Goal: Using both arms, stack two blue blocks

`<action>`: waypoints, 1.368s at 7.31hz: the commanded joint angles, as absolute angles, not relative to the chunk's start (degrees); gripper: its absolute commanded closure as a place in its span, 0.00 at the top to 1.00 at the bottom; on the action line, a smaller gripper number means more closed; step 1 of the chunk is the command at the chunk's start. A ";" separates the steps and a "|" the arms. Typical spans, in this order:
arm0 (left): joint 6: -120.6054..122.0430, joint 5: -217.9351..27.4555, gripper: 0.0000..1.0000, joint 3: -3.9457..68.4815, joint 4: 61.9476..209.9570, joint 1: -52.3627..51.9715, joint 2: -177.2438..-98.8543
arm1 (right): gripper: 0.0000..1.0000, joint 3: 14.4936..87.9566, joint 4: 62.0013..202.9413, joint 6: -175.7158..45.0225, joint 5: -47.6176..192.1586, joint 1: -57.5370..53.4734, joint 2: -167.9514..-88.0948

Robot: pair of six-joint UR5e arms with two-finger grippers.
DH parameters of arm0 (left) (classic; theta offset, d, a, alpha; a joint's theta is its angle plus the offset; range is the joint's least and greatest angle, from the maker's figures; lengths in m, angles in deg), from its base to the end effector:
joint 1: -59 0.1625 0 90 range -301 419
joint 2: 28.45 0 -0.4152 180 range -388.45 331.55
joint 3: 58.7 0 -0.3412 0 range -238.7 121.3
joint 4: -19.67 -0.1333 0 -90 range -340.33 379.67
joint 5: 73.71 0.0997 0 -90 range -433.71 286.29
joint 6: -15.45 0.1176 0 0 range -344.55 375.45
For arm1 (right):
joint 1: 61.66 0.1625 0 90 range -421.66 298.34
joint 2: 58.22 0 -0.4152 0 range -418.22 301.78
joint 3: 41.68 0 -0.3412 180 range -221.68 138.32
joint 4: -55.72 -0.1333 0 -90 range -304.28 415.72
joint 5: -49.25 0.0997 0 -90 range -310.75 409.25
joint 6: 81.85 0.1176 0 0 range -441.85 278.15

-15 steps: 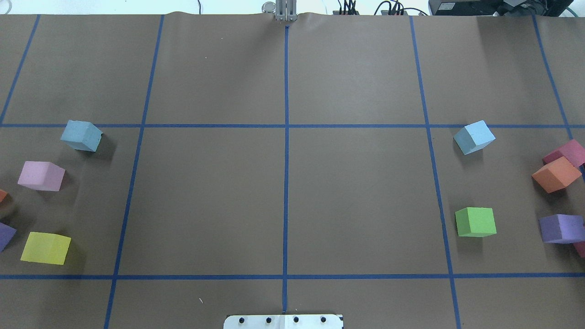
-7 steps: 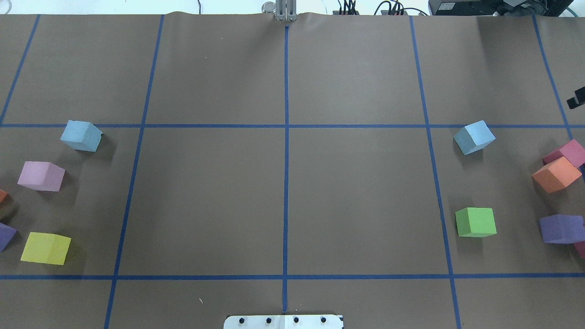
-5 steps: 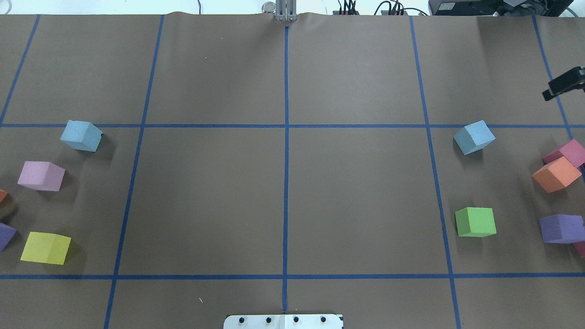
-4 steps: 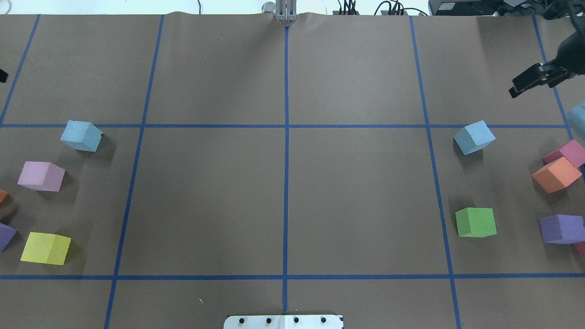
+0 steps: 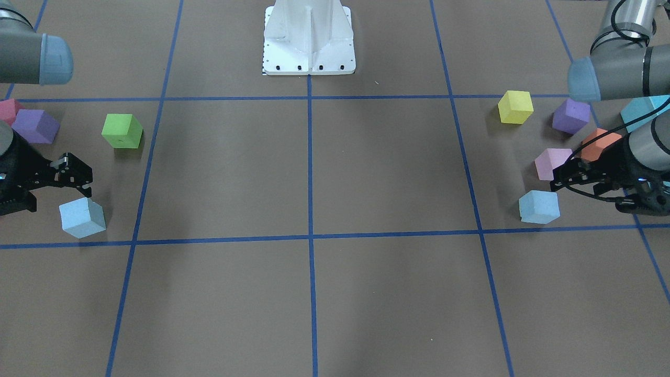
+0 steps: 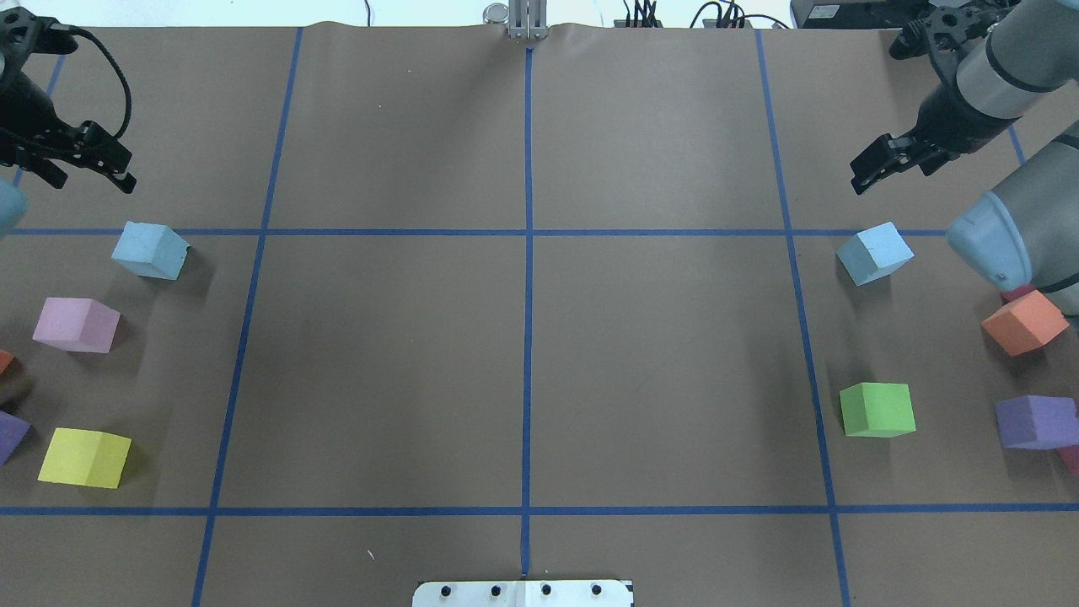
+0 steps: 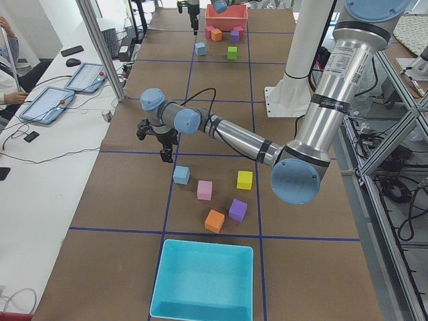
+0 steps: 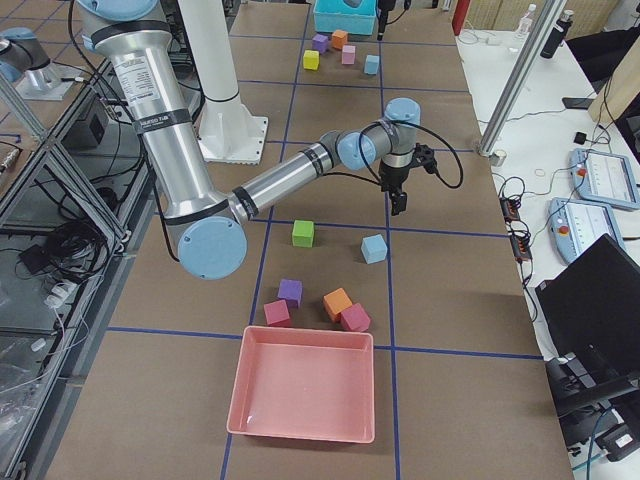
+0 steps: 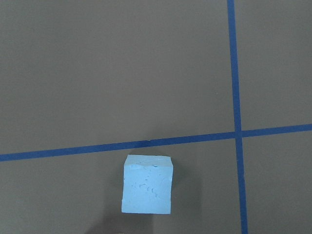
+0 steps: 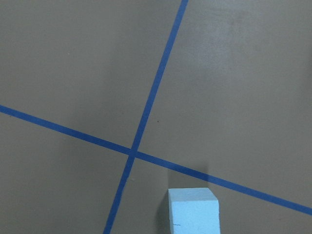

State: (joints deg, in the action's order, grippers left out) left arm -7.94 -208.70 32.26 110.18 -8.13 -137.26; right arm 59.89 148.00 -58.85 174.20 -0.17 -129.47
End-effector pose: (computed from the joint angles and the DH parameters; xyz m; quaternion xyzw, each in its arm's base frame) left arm 0.1782 -0.5514 0.4836 0.0016 0.4102 0.0632 0.9098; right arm -0.2100 -0.5247 0.4216 0.0815 -0.3628 -0.1171 0.9209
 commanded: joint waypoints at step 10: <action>-15.48 -204.05 0.99 24.00 124.61 -2.70 -136.47 | 1.00 49.20 125.34 -59.53 172.30 -3.83 -136.17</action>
State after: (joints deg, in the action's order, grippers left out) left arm -14.50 -204.06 24.34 123.62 -3.02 -136.50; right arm 49.30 127.23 -60.00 172.38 -3.44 -135.11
